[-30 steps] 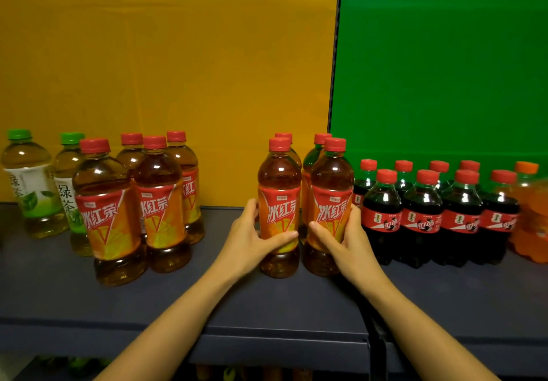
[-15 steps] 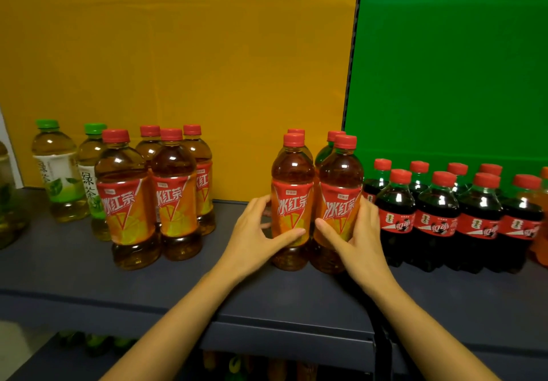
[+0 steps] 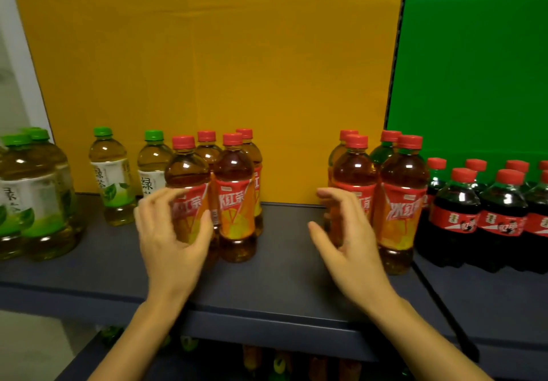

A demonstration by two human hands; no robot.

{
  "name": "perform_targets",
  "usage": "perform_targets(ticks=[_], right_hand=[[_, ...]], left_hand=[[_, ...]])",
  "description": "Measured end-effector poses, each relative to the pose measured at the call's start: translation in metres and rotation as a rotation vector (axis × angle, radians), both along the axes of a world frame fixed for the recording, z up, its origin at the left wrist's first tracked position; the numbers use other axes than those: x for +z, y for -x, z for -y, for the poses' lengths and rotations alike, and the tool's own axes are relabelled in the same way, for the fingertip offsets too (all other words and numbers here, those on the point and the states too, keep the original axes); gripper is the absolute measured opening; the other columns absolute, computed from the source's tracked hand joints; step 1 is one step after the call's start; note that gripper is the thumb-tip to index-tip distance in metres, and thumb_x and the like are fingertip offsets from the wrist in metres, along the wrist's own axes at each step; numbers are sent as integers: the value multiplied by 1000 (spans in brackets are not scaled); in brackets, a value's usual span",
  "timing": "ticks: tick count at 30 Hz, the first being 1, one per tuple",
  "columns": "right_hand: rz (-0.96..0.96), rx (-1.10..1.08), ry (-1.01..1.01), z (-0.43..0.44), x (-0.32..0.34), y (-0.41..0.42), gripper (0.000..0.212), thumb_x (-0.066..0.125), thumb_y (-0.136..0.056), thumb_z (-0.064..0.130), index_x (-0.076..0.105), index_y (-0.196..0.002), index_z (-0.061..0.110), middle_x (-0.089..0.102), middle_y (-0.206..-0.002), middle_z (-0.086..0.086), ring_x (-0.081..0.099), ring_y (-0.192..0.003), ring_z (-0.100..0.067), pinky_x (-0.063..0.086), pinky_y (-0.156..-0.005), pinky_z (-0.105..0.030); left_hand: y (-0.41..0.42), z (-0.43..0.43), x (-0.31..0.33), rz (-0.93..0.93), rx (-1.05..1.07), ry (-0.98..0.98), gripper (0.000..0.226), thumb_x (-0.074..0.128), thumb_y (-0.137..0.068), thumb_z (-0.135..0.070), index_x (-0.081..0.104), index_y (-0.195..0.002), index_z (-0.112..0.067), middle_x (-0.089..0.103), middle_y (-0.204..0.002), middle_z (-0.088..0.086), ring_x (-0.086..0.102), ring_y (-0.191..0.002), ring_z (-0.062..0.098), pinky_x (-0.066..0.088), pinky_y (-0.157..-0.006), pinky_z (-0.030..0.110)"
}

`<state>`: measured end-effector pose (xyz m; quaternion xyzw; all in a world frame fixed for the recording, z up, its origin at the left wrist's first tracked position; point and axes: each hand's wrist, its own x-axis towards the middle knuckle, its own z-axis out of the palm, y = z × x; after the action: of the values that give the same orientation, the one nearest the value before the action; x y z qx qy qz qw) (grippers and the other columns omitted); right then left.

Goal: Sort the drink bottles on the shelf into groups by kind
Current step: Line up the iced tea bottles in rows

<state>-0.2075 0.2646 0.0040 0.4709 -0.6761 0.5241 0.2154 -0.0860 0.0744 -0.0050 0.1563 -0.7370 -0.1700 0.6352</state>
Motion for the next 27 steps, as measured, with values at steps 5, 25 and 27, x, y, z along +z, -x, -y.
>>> perform_targets(ticks=[5,25,27], right_hand=[[165,88,-190,74,-4,-16,58,61,-86,30,32,-136,22,37,-123,15,42,-112,1,40,-93,-16],[384,-308,-160,88,-24,13,78,66,-82,29,15,-139,11,46,-136,-9,49,-123,-27,41,-96,-37],[402,-348,-135,88,-24,20,78,66,-83,26,16,-139,9,43,-138,-12,45,-126,-28,39,-100,-39]], left_hand=[[-7,37,-11,202,-94,-238,79,77,-71,-27,34,-133,-8,40,-131,8,41,-116,14,34,-94,27],[14,24,-17,339,-569,-340,58,79,-56,-46,50,-106,-41,57,-107,-20,61,-94,-2,53,-77,16],[27,18,-17,341,-579,-303,62,77,-60,-41,49,-115,-32,51,-107,-16,57,-99,2,50,-79,15]])
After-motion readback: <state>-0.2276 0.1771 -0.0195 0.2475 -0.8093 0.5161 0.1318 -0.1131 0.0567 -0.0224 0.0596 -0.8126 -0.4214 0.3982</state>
